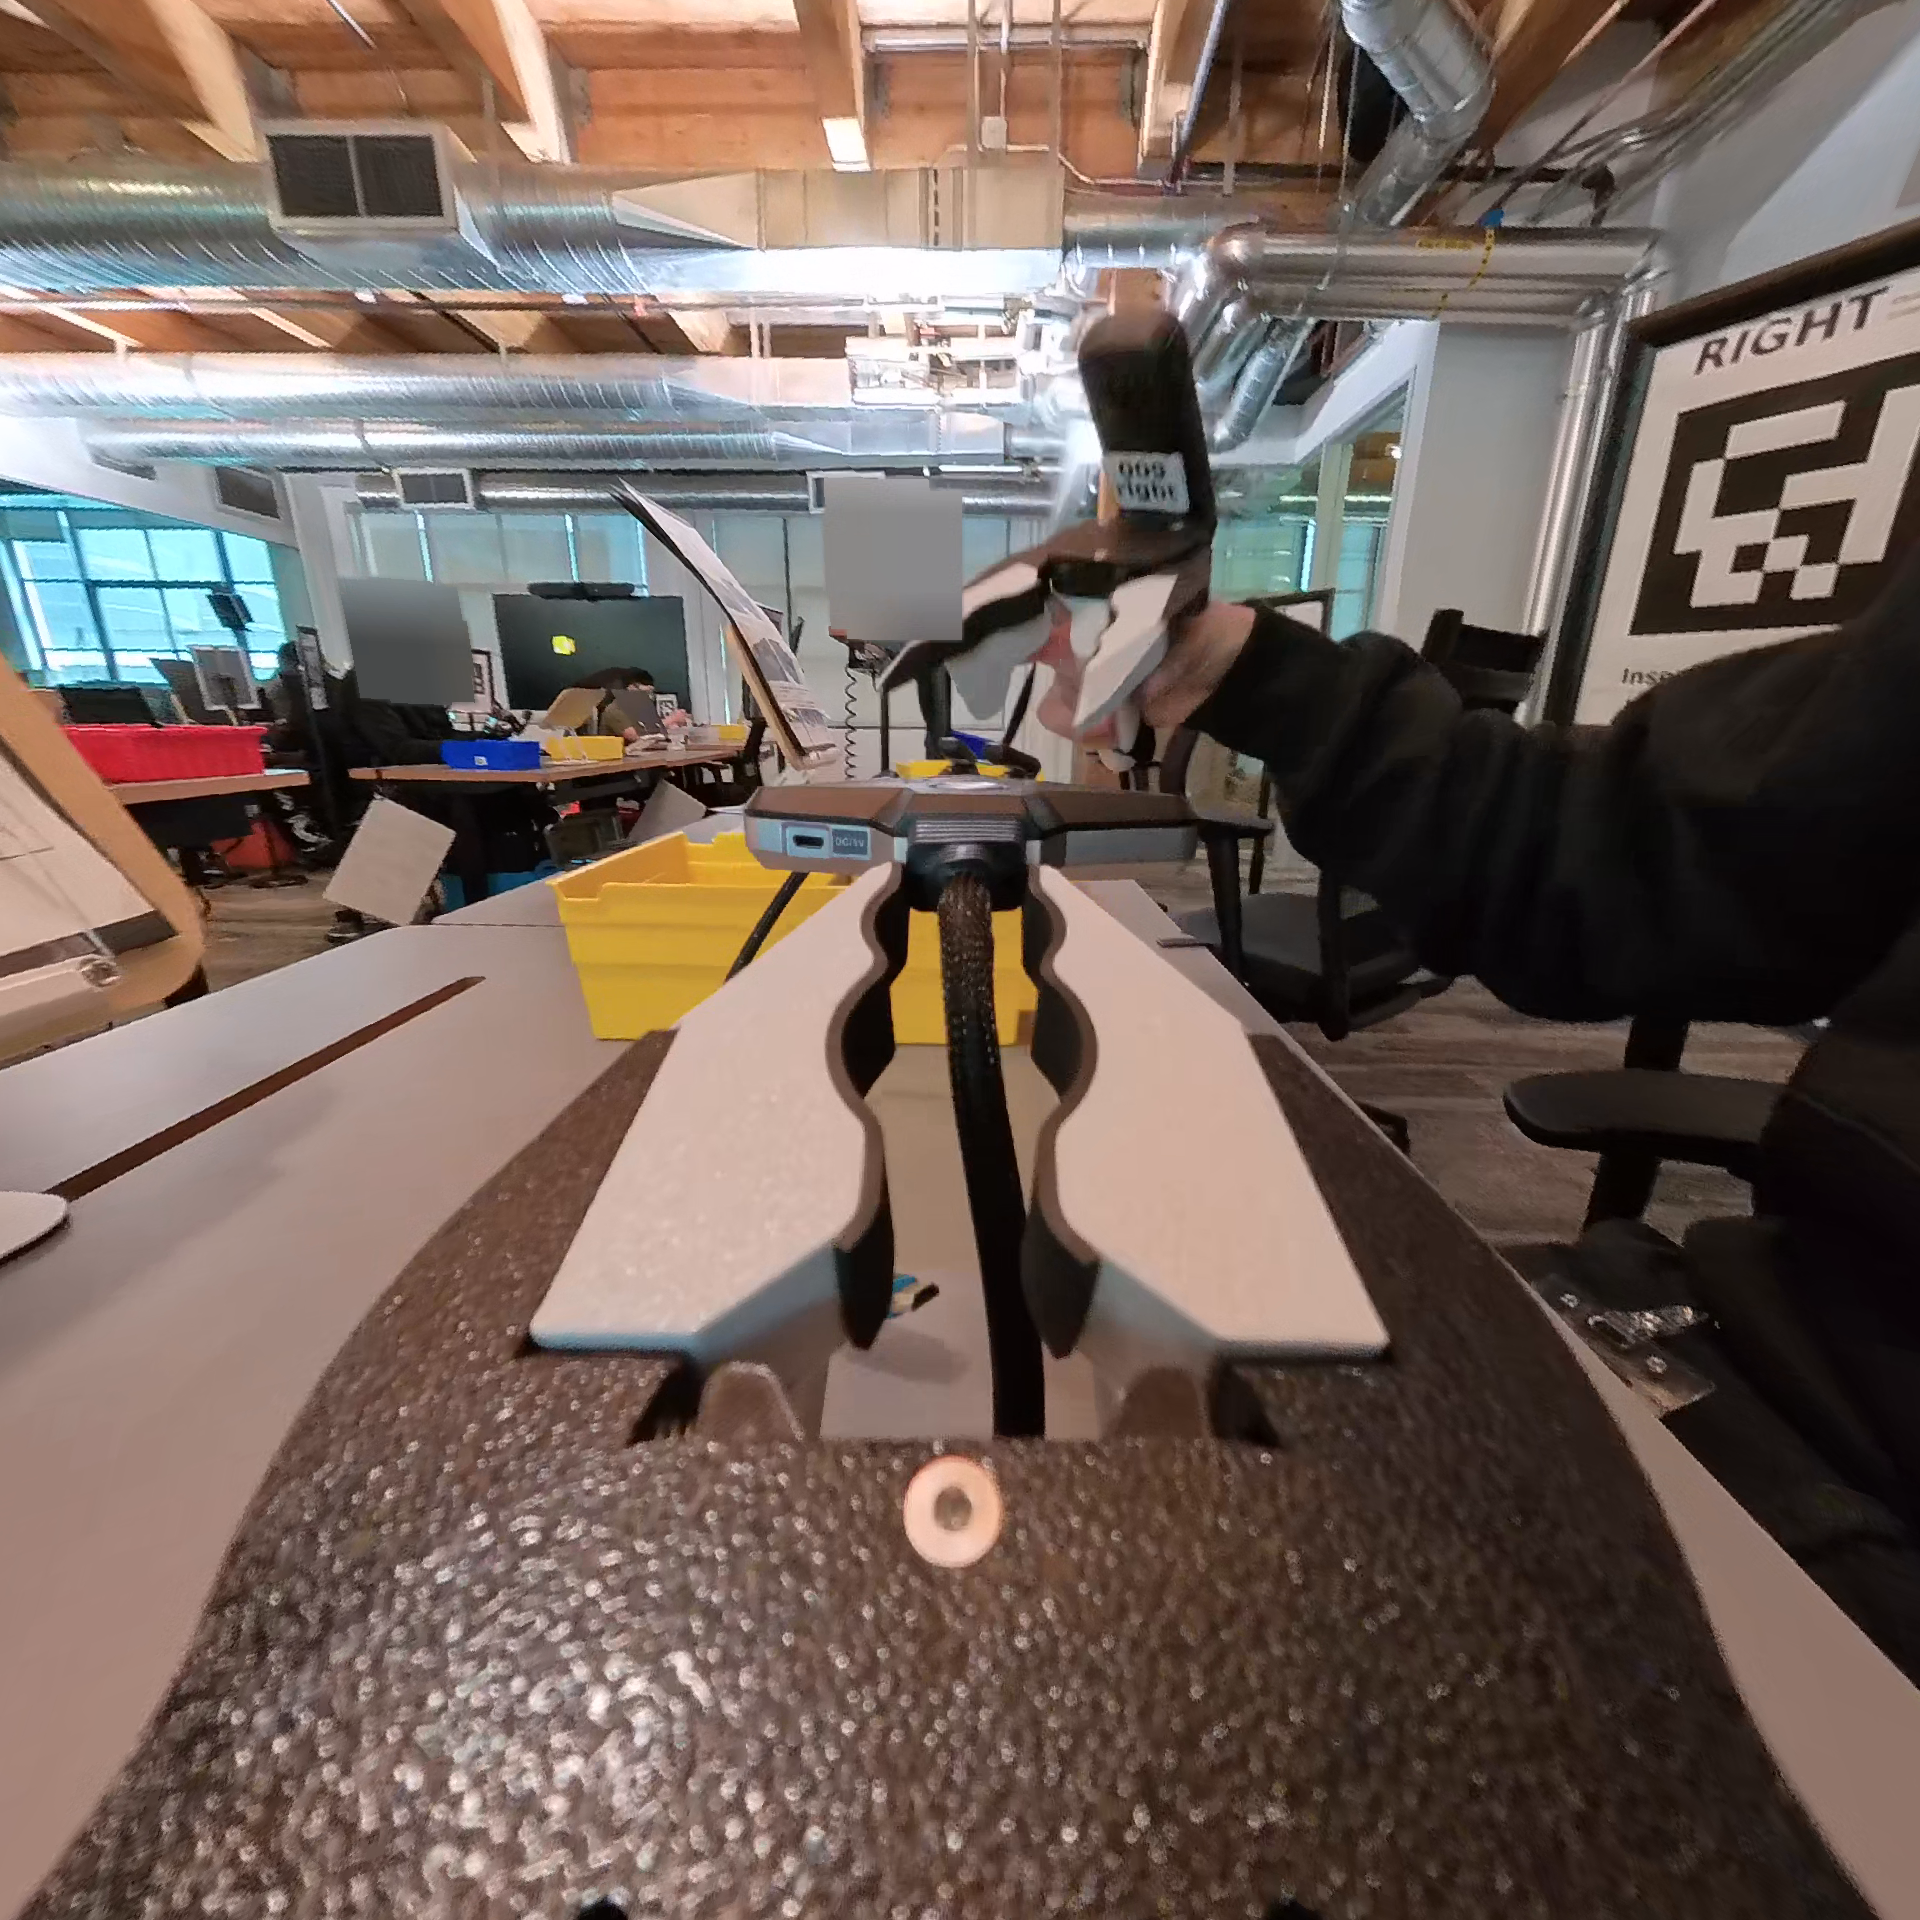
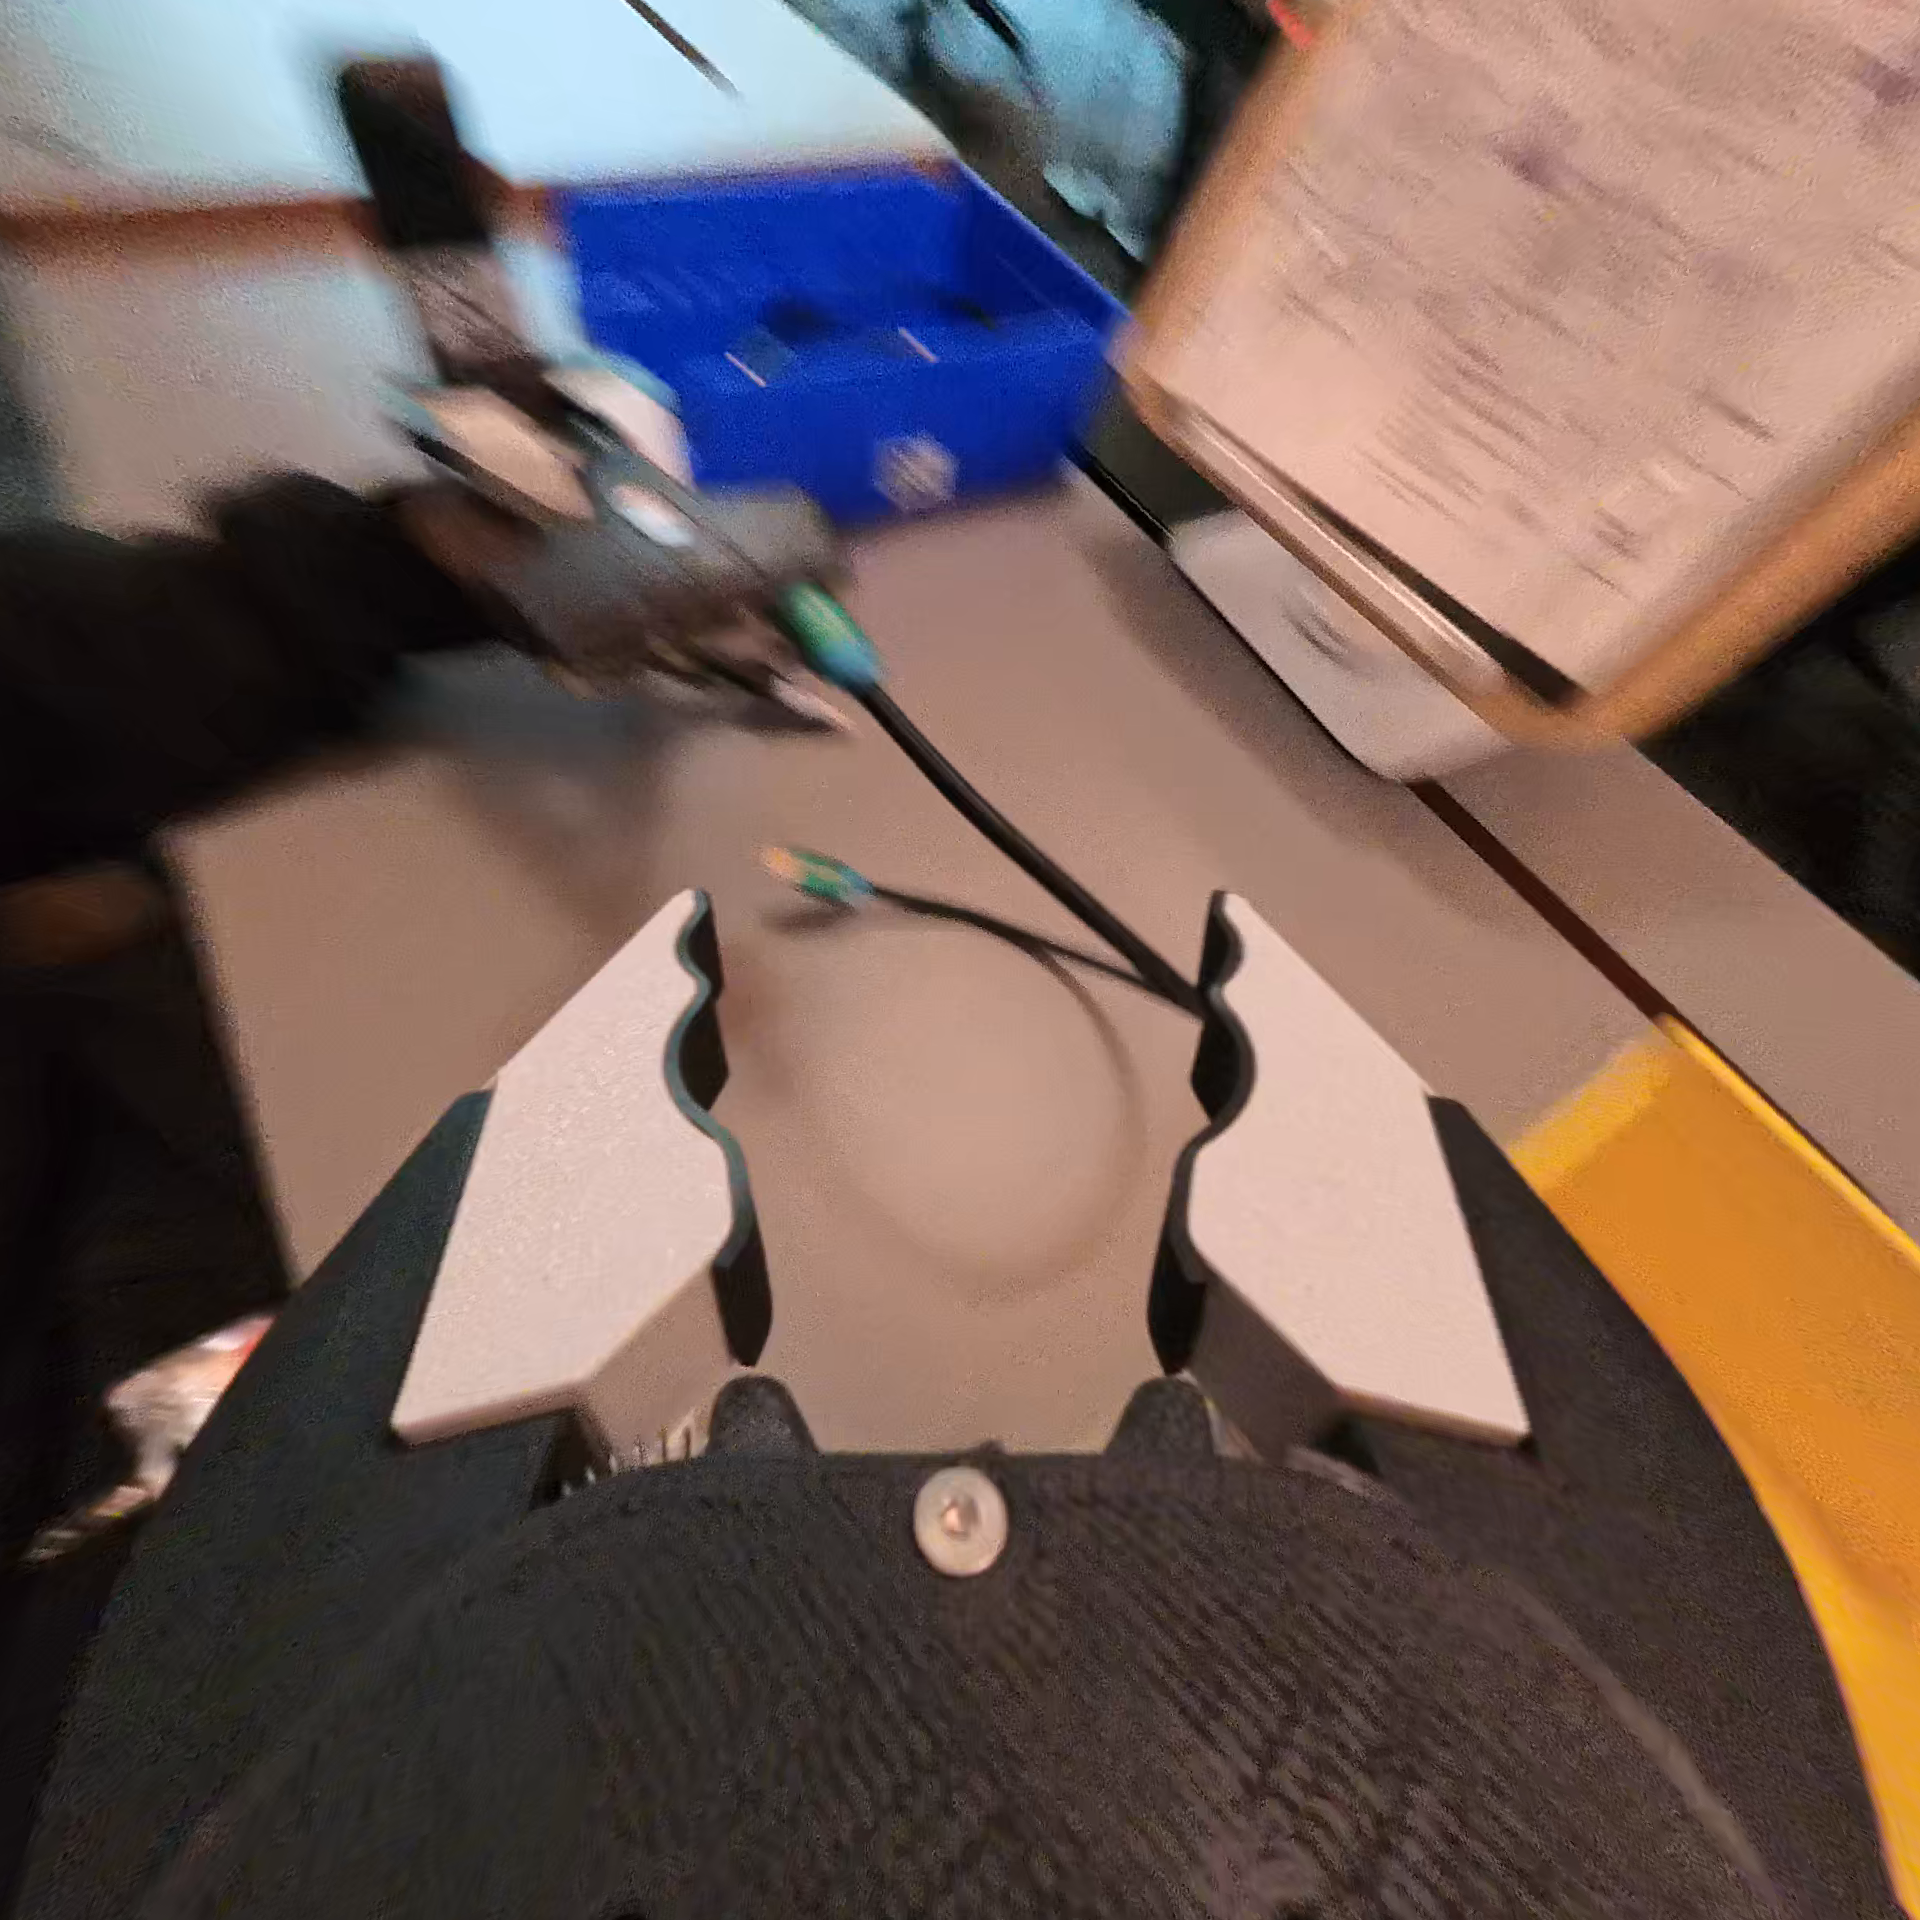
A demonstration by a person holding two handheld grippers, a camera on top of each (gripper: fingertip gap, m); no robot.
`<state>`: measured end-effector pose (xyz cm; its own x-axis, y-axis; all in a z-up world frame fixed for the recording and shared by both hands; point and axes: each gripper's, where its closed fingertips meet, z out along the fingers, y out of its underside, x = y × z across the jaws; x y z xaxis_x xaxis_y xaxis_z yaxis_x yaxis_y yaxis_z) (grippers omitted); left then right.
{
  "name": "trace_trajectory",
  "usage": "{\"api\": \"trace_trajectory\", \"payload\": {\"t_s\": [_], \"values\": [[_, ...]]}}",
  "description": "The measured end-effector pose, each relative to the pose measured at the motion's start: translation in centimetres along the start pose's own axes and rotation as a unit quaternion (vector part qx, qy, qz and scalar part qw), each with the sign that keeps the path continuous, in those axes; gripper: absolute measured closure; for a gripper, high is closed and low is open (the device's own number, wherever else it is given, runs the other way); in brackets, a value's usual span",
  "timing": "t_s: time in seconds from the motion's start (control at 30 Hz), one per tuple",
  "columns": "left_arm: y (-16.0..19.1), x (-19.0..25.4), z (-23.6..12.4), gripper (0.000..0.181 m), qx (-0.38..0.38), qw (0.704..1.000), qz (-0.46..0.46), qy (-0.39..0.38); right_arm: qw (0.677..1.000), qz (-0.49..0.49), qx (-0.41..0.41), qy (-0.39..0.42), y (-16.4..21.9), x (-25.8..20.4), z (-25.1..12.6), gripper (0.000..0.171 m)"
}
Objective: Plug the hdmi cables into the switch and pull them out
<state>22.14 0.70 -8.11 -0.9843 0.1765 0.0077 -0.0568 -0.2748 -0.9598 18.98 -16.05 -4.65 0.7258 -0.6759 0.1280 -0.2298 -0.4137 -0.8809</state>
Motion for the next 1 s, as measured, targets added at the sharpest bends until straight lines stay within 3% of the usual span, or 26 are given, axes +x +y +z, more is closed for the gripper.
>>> {"api": "trace_trajectory", "payload": {"t_s": [0.03,0.17,0.33,0.5,0.67,0.83,0.87,1.0], "values": [[0.2,0.3,0.2,0.162,-0.005,1.0,0.003,0.008,0.999,-0.002,0.03,-0.042,-1.3,-2.1,0.9,0.086],[0.7,1.6,0.7,0.163,-0.02,0.999,0.026,0.039,0.991,0.014,0.061,-0.116,-2.5,-5.9,4.3,0.096],[1.0,3.0,0.9,0.162,-0.024,0.996,0.033,0.077,0.993,0.02,0.033,-0.113,-1.3,-5.7,6.8,0.108],[1.2,3.5,1.2,0.162,-0.032,0.995,0.04,0.088,0.99,0.022,0.039,-0.136,-0.6,-6.7,7.8,0.119],[1.3,3.6,1.2,0.162,-0.033,0.994,0.041,0.092,0.986,0.011,0.043,-0.158,-0.2,-7.4,7.6,0.143],[1.4,3.8,1.3,0.162,-0.034,0.994,0.044,0.098,0.987,-0.027,0.024,-0.157,0.3,-7.6,7.5,0.144],[1.4,3.9,1.3,0.162,-0.033,0.994,0.044,0.099,0.988,-0.026,0.025,-0.151,0.3,-7.4,7.6,0.151],[1.1,3.9,1.2,0.162,-0.025,0.994,0.046,0.099,0.986,-0.004,0.036,-0.165,-0.2,-7.4,7.5,0.152]]}}
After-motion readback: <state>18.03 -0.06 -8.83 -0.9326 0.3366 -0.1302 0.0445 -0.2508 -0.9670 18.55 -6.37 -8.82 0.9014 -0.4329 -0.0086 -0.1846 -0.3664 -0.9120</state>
